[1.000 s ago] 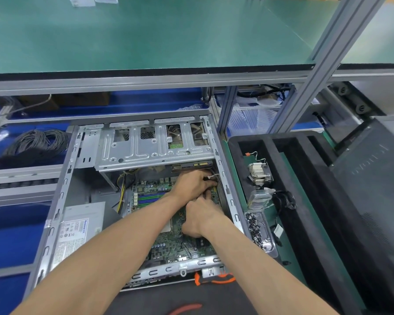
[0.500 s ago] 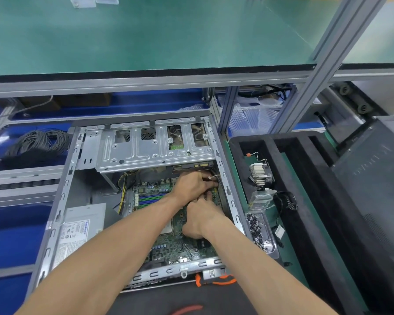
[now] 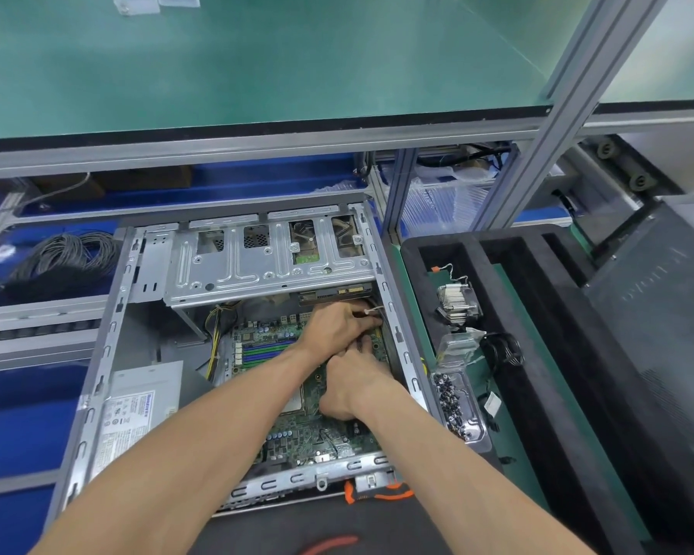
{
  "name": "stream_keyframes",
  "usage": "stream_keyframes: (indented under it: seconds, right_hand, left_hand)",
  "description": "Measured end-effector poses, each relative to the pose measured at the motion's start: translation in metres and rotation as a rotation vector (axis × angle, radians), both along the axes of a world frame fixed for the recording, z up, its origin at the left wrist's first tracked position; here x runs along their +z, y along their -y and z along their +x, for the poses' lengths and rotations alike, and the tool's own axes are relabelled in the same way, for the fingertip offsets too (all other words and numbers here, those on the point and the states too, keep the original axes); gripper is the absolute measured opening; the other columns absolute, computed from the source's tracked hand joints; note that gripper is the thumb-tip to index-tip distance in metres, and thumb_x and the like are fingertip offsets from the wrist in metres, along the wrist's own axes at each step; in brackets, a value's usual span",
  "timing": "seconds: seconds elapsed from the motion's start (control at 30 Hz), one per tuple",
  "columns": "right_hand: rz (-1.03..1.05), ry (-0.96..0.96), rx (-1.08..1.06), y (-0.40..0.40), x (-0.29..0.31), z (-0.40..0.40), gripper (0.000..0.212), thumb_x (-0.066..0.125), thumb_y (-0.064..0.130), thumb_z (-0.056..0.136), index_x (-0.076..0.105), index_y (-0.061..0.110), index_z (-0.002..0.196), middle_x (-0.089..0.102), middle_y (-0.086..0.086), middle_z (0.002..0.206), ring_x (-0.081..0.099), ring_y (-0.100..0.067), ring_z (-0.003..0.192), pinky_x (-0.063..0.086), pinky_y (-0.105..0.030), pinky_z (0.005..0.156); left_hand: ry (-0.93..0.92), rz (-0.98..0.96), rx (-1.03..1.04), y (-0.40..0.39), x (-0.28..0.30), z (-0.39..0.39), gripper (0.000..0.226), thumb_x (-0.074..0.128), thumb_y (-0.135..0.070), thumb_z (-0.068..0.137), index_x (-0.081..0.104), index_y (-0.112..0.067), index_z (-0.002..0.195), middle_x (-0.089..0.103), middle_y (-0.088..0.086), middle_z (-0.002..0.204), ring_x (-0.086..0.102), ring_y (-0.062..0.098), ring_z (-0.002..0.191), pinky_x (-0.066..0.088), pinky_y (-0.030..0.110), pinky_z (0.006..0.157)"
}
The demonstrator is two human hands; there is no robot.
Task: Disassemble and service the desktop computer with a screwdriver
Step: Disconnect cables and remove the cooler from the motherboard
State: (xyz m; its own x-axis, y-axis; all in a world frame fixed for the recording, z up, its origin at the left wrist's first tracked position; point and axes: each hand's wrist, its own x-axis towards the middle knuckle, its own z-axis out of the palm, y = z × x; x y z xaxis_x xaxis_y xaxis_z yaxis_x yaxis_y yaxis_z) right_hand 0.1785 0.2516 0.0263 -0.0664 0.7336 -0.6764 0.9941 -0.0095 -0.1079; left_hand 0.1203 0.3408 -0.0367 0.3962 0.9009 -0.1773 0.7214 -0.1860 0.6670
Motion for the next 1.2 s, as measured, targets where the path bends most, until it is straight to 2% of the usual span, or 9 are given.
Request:
stream_keyframes:
  seconds: [0.13, 0.27, 0.4, 0.47, 0.6, 0.73, 0.83, 1.0, 1.2]
  right_hand:
    - [-0.004, 0.011, 0.001, 0.0, 0.001, -0.001, 0.065, 0.054, 0.03, 0.095, 0.036, 0.001, 0.149, 0.015, -0.026, 0.163, 0.0, -0.045, 0.152, 0.034, -0.053, 0.113]
    - [-0.012, 0.021, 0.015, 0.001, 0.004, -0.001, 0.059, 0.053, 0.028, 0.095, 0.042, 0.0, 0.145, 0.023, -0.029, 0.159, -0.001, -0.046, 0.151, 0.034, -0.053, 0.112]
    - [-0.018, 0.015, 0.017, 0.002, 0.006, -0.001, 0.055, 0.054, 0.03, 0.094, 0.049, -0.002, 0.138, 0.041, -0.03, 0.148, 0.007, -0.047, 0.15, 0.038, -0.05, 0.113]
    - [-0.02, 0.016, 0.021, 0.002, 0.007, 0.0, 0.054, 0.054, 0.031, 0.095, 0.05, -0.001, 0.137, 0.044, -0.028, 0.147, 0.013, -0.046, 0.15, 0.039, -0.049, 0.112]
    - [-0.032, 0.015, 0.01, 0.003, 0.006, 0.0, 0.064, 0.054, 0.033, 0.095, 0.04, -0.003, 0.146, 0.022, -0.028, 0.16, -0.001, -0.045, 0.152, 0.038, -0.052, 0.113]
    - [-0.011, 0.013, 0.015, 0.001, 0.002, 0.0, 0.087, 0.054, 0.038, 0.097, 0.007, -0.003, 0.157, -0.011, -0.021, 0.166, -0.011, -0.043, 0.152, 0.027, -0.054, 0.118]
    - [-0.007, 0.021, 0.032, 0.0, -0.001, 0.0, 0.091, 0.053, 0.039, 0.097, -0.002, -0.002, 0.157, -0.016, -0.019, 0.165, -0.012, -0.043, 0.152, 0.022, -0.054, 0.12]
    - [-0.011, 0.024, 0.03, -0.001, -0.005, 0.0, 0.093, 0.054, 0.038, 0.097, -0.005, -0.002, 0.157, -0.017, -0.019, 0.165, -0.012, -0.043, 0.152, 0.021, -0.055, 0.121]
    - [-0.012, 0.035, 0.049, -0.001, -0.008, -0.001, 0.096, 0.055, 0.042, 0.096, -0.004, -0.003, 0.157, -0.016, -0.021, 0.165, -0.011, -0.044, 0.151, 0.019, -0.055, 0.122]
  left_hand:
    - [0.035, -0.003, -0.035, 0.002, 0.003, -0.001, 0.015, 0.058, -0.06, 0.084, 0.065, -0.053, 0.072, 0.062, -0.019, 0.05, 0.055, -0.001, 0.043, 0.034, 0.009, 0.05]
    - [0.075, 0.029, -0.082, 0.004, 0.002, -0.002, 0.015, 0.056, -0.058, 0.086, 0.067, -0.049, 0.081, 0.062, -0.022, 0.05, 0.053, 0.005, 0.036, 0.034, 0.008, 0.045]
    - [-0.001, 0.141, -0.103, 0.001, -0.003, -0.003, 0.025, 0.058, -0.05, 0.091, 0.071, -0.032, 0.101, 0.073, -0.009, 0.081, 0.068, 0.02, 0.076, 0.037, 0.023, 0.057]
    - [-0.032, 0.133, -0.105, 0.0, -0.006, -0.005, 0.026, 0.057, -0.05, 0.093, 0.068, -0.026, 0.093, 0.071, 0.001, 0.086, 0.064, 0.025, 0.083, 0.035, 0.029, 0.064]
    - [-0.089, 0.091, -0.127, -0.001, -0.003, -0.015, 0.033, 0.044, -0.061, 0.093, 0.05, -0.033, 0.078, 0.058, -0.014, 0.065, 0.052, 0.014, 0.066, 0.033, 0.029, 0.056]
    - [-0.165, 0.064, -0.229, -0.008, 0.002, -0.024, 0.038, 0.031, -0.059, 0.102, 0.06, -0.035, 0.101, 0.064, -0.014, 0.08, 0.055, 0.002, 0.069, 0.037, 0.025, 0.06]
    - [-0.169, 0.04, -0.262, -0.013, 0.0, -0.027, 0.038, 0.03, -0.053, 0.106, 0.06, -0.038, 0.123, 0.066, -0.009, 0.1, 0.056, 0.007, 0.086, 0.04, 0.025, 0.07]
    - [-0.116, -0.005, -0.191, -0.013, -0.002, -0.026, 0.032, 0.039, -0.065, 0.098, 0.054, -0.04, 0.085, 0.053, -0.018, 0.067, 0.053, -0.001, 0.066, 0.037, 0.022, 0.059]
    - [-0.148, -0.056, -0.171, -0.015, -0.001, -0.022, 0.045, 0.047, -0.079, 0.085, 0.052, -0.037, 0.071, 0.056, -0.01, 0.068, 0.054, 0.008, 0.065, 0.039, 0.03, 0.059]
